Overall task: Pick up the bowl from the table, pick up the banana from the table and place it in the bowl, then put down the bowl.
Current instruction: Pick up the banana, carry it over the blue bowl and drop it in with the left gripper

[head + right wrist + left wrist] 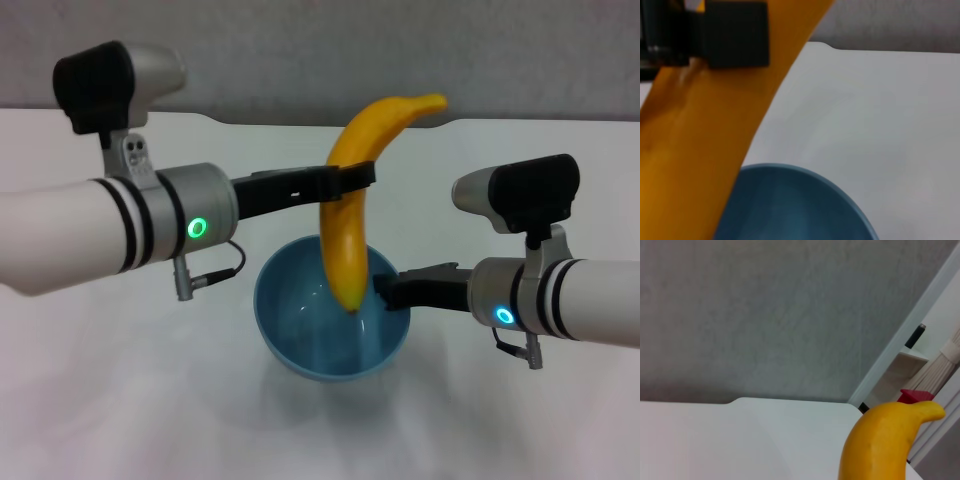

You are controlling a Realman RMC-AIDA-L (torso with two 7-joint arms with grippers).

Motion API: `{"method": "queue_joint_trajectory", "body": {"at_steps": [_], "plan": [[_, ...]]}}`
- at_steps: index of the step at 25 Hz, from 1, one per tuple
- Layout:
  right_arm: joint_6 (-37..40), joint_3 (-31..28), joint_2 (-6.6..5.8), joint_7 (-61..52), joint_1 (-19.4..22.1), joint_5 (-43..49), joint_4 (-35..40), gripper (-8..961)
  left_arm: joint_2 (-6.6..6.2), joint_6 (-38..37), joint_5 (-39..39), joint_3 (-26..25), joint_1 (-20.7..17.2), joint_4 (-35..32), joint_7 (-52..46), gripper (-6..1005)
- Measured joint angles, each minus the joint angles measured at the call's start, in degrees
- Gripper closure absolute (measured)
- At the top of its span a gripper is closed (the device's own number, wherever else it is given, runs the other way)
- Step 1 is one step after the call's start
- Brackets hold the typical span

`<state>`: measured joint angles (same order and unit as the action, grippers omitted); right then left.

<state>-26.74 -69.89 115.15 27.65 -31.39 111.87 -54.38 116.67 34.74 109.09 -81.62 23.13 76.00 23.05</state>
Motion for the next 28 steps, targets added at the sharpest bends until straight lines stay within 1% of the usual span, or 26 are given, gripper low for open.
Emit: {"method": "queue_joint_trajectory", "body": {"at_steps": [2, 8, 16, 19, 22, 28], "plan": [[0.0, -0.4, -0.06, 0.4, 0.8, 0.1, -0.9, 907, -0.07, 0.3, -2.6, -0.8, -0.5, -1.5, 2.6, 458], [-0.5, -2.2, -0.25, 1.1, 2.2, 0.2, -2.5, 906, 0.27, -0.7, -5.7, -0.4, -2.4, -4.2, 7.8, 457], [-0.9, -2.8, -0.28, 2.0, 2.4, 0.3, -3.6, 906, 0.31, -1.1, -11.5, 0.0, -2.3, -7.2, 12.6, 457], [-1.3, -2.8, -0.28, 2.0, 2.4, 0.3, -3.6, 906, 0.33, -1.1, -12.1, 0.0, -2.2, -8.1, 13.6, 457], [-1.4, -2.9, -0.28, 2.0, 2.3, 0.3, -3.7, 905, 0.40, -1.5, -12.2, 0.0, -1.4, -10.4, 13.7, 457], [-1.4, -2.9, -0.28, 2.0, 2.2, 0.3, -3.3, 905, 0.39, -1.7, -12.7, 0.0, -1.3, -10.9, 14.0, 367]]}}
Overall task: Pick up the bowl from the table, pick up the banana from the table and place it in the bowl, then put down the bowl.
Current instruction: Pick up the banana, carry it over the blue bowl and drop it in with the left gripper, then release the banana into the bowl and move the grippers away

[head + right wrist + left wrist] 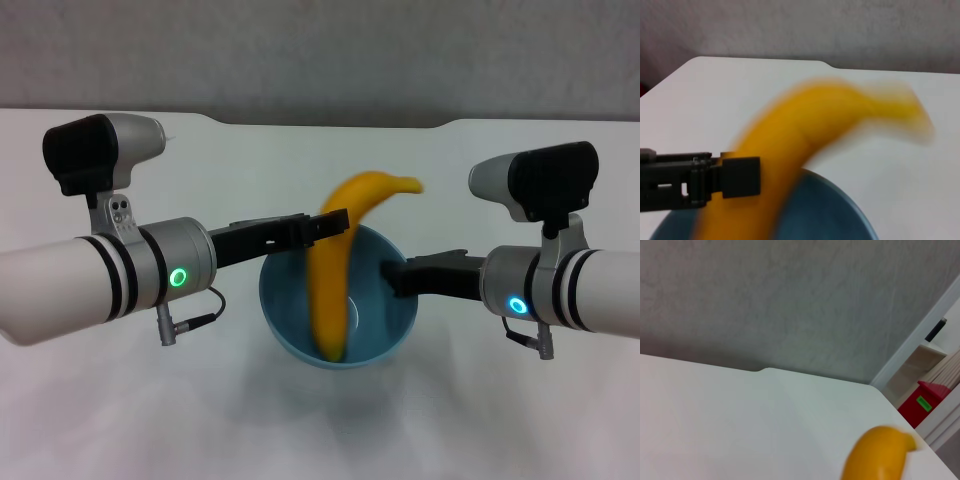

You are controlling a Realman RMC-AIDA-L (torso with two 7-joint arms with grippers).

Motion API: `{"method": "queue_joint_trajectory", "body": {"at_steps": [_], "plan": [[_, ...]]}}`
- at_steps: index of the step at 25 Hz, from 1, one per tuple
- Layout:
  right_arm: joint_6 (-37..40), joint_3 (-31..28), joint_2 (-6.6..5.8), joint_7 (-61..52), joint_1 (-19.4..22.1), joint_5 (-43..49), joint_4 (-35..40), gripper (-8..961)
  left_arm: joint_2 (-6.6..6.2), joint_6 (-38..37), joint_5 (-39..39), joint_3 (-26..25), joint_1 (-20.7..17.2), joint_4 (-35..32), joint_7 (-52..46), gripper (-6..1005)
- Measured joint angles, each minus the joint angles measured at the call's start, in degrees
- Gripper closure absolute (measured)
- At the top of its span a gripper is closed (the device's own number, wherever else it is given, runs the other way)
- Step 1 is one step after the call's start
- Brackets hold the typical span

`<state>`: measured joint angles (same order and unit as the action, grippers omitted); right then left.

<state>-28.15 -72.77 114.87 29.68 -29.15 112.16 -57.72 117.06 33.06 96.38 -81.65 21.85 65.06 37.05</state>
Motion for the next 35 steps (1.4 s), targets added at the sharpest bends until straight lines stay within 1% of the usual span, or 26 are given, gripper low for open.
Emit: {"method": "queue_joint_trajectory", "body": {"at_steps": [2, 8, 10, 14, 17, 18, 19, 20, 21, 22, 23, 24, 26, 31, 35], "plan": [[0.0, 0.0, 0.00, 0.0, 0.0, 0.0, 0.1, 905, -0.04, 0.0, -0.3, 0.0, 0.0, 0.0, 0.4, 337], [0.3, -0.1, 0.00, 0.0, 0.1, 0.0, 1.1, 904, -0.31, 0.3, -0.8, -1.3, -1.2, 1.5, 2.0, 110], [0.3, -0.4, 0.00, 0.0, 0.0, 0.0, 2.0, 904, -0.35, 0.6, -0.9, -1.7, -1.4, 1.6, 2.1, 105], [-0.3, -1.1, -0.10, 0.1, -0.4, 0.0, 3.1, 904, -0.59, 3.6, -0.1, -5.9, -2.5, 1.8, 3.4, 96], [-2.2, -3.1, -0.15, 0.7, -1.4, 0.0, 3.7, 904, -0.69, 5.6, 2.6, -9.4, -3.4, 1.5, 4.4, 90], [-3.2, -4.1, -0.15, 1.1, -2.2, 0.0, 4.3, 904, -0.70, 5.8, 4.2, -10.2, -3.6, 1.5, 4.4, 87], [-5.3, -5.9, -0.11, 1.5, -4.1, 0.1, 6.5, 904, -0.70, 5.8, 5.6, -10.7, -3.8, 1.6, 4.3, 85], [-6.1, -6.4, -0.09, 1.5, -5.6, 0.1, 8.1, 904, -0.68, 5.8, 9.7, -11.9, -4.4, 1.6, 3.8, 85], [-6.7, -6.7, -0.10, 1.5, -6.8, 0.1, 9.6, 904, -0.65, 5.8, 11.5, -12.3, -4.6, 1.6, 3.5, 85], [-6.7, -6.7, -0.10, 1.5, -6.8, 0.1, 9.6, 903, -0.65, 5.8, 11.5, -12.3, -4.6, 1.6, 3.5, 85], [-7.1, -7.0, -0.10, 1.5, -8.4, 0.1, 11.4, 903, -0.53, 5.6, 15.4, -12.6, -5.0, 1.8, 2.3, 85], [-7.5, -7.1, -0.12, 1.5, -9.8, 0.1, 13.3, 903, -0.53, 5.6, 15.4, -12.6, -5.0, 1.8, 2.3, 85], [-8.0, -7.4, -0.14, 1.5, -12.4, 0.1, 16.4, 903, -0.43, 5.3, 18.5, -12.7, -5.2, 1.9, 0.8, 85], [-9.1, -7.2, -0.13, 1.5, -17.7, 0.1, 22.6, 903, -0.34, 4.8, 20.4, -12.6, -5.5, 1.5, -0.6, 85], [-9.0, -7.3, -0.09, 1.5, -18.5, 0.1, 24.8, 903, -0.34, 4.5, 20.3, -12.6, -5.8, 1.4, -0.6, 84]]}}
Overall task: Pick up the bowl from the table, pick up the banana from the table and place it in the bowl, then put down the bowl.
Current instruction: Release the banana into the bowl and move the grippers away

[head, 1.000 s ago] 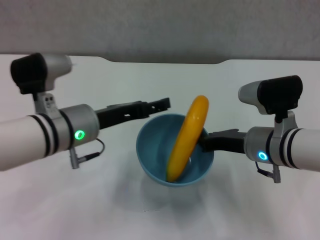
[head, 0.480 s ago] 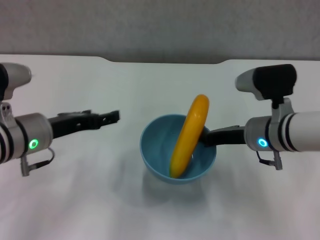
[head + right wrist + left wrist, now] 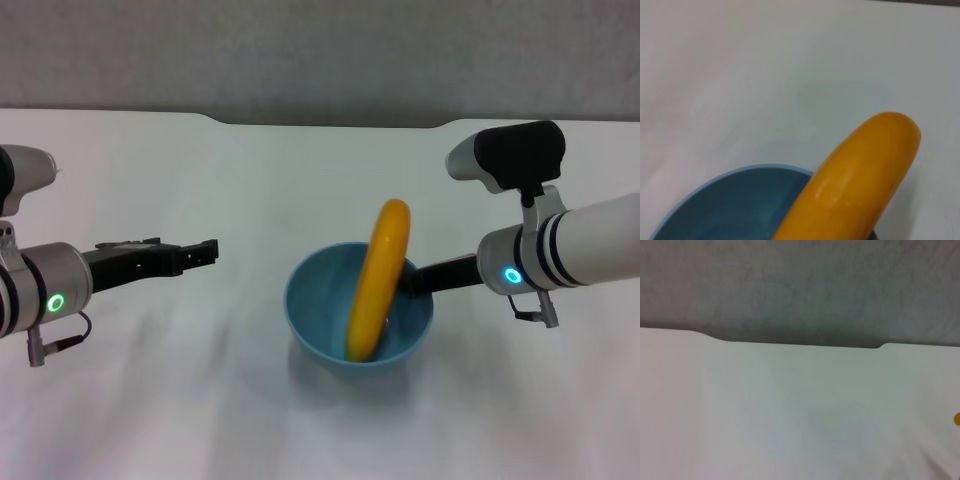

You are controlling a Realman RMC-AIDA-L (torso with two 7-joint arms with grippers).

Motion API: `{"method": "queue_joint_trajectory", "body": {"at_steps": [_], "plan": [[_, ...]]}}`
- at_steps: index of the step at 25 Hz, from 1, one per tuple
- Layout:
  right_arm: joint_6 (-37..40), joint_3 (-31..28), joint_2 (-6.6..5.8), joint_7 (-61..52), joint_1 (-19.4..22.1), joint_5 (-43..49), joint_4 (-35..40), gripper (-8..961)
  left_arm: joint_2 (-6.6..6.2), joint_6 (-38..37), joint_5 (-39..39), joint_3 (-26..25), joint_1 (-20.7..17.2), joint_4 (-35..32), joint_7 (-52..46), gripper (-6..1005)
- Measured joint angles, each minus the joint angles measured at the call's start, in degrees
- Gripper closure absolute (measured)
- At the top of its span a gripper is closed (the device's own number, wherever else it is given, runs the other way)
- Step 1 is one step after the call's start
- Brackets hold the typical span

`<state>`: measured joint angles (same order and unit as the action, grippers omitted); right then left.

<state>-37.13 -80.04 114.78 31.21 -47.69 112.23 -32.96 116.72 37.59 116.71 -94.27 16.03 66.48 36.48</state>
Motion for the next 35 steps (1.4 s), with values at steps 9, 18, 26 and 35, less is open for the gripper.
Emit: {"method": "queue_joint_trajectory", "body": {"at_steps": [9, 18, 26, 35], "plan": [[0.6, -0.1, 0.18, 0.0, -0.4, 0.0, 2.7, 902, 0.00, -1.0, 0.0, 0.1, -0.9, -0.2, 0.1, 84], [2.0, 0.2, 0.18, 0.0, 0.0, 0.0, 3.3, 901, 0.01, -1.5, -0.2, 0.4, -0.9, -0.2, 0.3, 85], [3.0, 0.2, 0.18, 0.0, 0.8, 0.0, 3.2, 793, 0.07, -1.5, -0.4, 0.3, -1.0, -0.2, 0.5, 86], [2.3, 0.3, 0.13, 2.2, 7.1, 0.0, -6.8, 620, 0.09, -1.6, -0.5, 0.1, -1.9, -0.1, 0.6, 87]]}}
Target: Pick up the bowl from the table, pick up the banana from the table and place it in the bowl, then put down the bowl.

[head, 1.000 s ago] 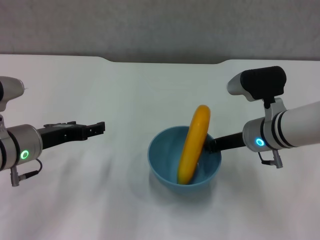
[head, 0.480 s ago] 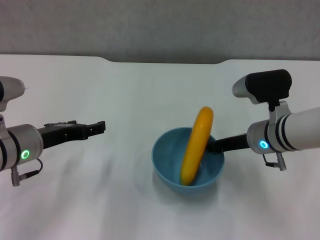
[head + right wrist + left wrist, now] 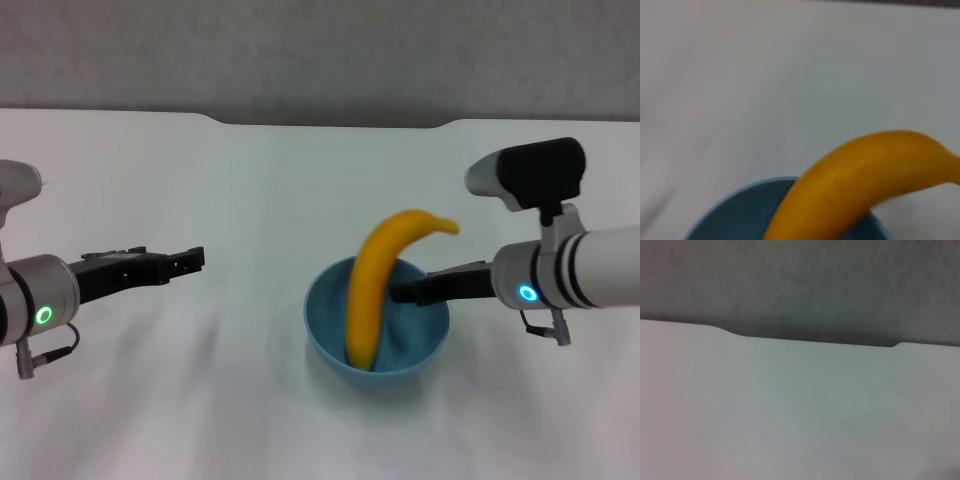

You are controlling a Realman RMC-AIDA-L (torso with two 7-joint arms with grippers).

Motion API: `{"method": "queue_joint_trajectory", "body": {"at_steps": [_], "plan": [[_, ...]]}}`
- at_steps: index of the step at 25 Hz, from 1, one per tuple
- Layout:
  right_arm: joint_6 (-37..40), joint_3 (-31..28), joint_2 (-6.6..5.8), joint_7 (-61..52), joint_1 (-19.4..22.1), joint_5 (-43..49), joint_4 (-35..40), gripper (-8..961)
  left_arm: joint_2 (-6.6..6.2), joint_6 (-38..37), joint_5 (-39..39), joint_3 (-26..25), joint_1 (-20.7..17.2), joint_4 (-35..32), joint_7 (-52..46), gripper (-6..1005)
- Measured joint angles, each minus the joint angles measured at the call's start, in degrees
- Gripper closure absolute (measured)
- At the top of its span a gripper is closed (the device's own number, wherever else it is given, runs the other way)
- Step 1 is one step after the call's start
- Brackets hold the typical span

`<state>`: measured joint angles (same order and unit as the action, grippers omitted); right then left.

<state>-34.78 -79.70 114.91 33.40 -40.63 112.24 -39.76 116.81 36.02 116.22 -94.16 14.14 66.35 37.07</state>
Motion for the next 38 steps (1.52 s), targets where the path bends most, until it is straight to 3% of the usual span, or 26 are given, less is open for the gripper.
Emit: {"method": "queue_joint_trajectory", "body": {"at_steps": [5, 11, 14, 19, 25, 28, 34, 38], "plan": [[-0.5, -1.7, -0.18, 0.0, 9.2, 4.1, -11.5, 405, -0.01, -0.1, 0.0, -0.1, -0.6, 0.4, 0.0, 87], [0.4, -3.8, -0.10, 1.6, 17.2, 8.4, -19.6, 127, -0.07, -1.1, 0.0, -0.1, -1.6, 0.5, 0.0, 88], [4.7, -3.2, 0.10, 6.1, 21.5, 8.5, -23.1, 106, -0.05, -1.9, -0.1, -0.1, -1.9, 0.6, 0.0, 88], [17.5, 2.5, 0.22, 10.3, 27.5, 8.1, -26.5, 86, 0.00, -3.4, -0.2, 0.4, -2.6, 0.6, 0.8, 89], [26.2, 6.7, 0.17, 10.4, 28.7, 8.1, -25.1, 89, 0.13, -8.7, -5.7, 3.3, -5.3, 1.5, 6.7, 89], [31.2, 9.5, 0.16, 10.3, 28.8, 8.1, -23.1, 90, 0.15, -17.0, -15.9, 9.0, -8.1, 1.9, 20.1, 89], [51.8, 21.1, 0.16, 9.1, 28.9, 8.0, -16.9, 91, 0.17, -26.0, -26.3, 15.2, -8.9, 0.3, 34.2, 90], [67.5, 29.2, -0.01, 2.5, 28.7, 9.5, -10.4, 91, 0.17, -27.4, -28.6, 17.0, -8.4, -1.1, 36.2, 90]]}}
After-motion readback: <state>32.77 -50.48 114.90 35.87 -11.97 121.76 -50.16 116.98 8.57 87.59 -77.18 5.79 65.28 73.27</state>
